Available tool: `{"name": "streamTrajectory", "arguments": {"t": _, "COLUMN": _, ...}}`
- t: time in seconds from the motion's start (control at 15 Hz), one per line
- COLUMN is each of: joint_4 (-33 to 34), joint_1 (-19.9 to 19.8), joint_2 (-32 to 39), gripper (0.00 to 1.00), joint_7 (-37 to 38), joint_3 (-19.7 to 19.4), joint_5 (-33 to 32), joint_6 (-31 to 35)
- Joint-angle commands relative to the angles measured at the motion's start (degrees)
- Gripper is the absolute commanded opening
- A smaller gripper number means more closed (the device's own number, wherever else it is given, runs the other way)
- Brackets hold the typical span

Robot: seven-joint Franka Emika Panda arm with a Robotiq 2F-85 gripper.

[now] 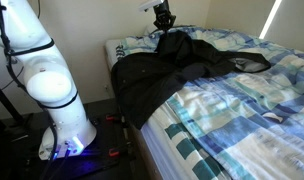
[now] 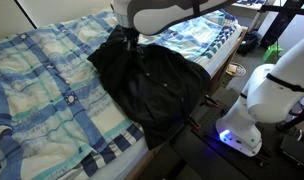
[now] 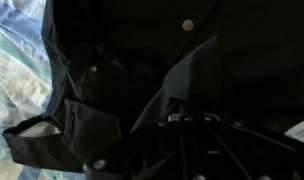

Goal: Bring the left sleeve to the middle of the shirt

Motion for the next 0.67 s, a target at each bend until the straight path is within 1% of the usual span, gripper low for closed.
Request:
{"name": "streamTrajectory", "arguments": {"t": 0.0, "joint_4": 0.0, "joint_1": -2.6, "joint_2": -0.9, "gripper": 0.00, "joint_7": 3.3, "joint_3": 0.5, "joint_5": -3.2, "joint_6": 1.2}}
{"name": "streamTrajectory", "arguments": {"t": 0.33, "joint_4": -0.7, "joint_1": -6.8, "joint_2": -1.8, "gripper": 0.00, "joint_7": 11.4, "joint_3": -0.9, "joint_5": -9.3, "joint_6": 1.9}}
{"name": "streamTrajectory", "arguments": {"t": 0.6, "joint_4": -1.9, "joint_1": -9.4, "joint_2": -1.7, "gripper": 0.00, "joint_7": 16.6, "joint_3": -1.8, "joint_5": -12.1, "joint_6": 3.7}}
